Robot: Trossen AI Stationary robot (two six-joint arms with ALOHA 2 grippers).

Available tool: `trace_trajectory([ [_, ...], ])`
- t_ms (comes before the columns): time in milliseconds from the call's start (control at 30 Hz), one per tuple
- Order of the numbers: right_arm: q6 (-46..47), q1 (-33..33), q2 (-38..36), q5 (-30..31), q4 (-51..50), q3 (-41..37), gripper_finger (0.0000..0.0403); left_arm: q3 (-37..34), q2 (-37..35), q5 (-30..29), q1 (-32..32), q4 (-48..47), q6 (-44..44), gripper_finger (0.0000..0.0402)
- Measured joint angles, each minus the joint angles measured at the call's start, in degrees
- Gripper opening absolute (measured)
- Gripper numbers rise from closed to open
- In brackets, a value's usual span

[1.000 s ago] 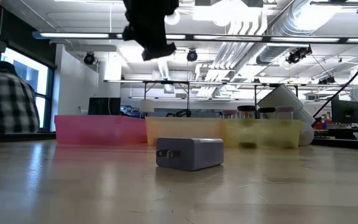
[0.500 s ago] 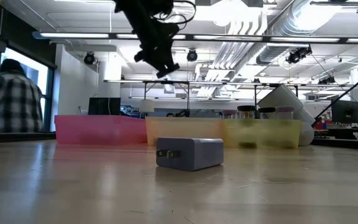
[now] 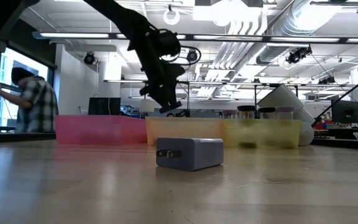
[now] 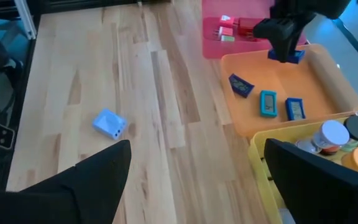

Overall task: Pick & Place Office items
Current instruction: Put the dark blue digital clock into the orange bin

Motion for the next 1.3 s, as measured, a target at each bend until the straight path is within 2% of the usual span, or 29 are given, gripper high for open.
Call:
trace_trajectory([
  [333, 0.0, -1.4, 0.0, -1.0, 0.0, 0.0, 0.0357, 0.0, 4.6, -0.2, 2.0, 1.1, 0.4, 0.0152],
  [500, 0.0, -1.4, 0.0, -1.0, 0.1, 0.0, 0.0357, 0.0, 6.2, 1.6, 1.8, 1.5, 2.2, 0.0152],
  [1300, 0.2, -1.3, 0.0, -1.7, 2.0, 0.0, 0.0357, 0.0, 6.3, -0.6, 0.6, 2.8, 5.2, 0.0152],
])
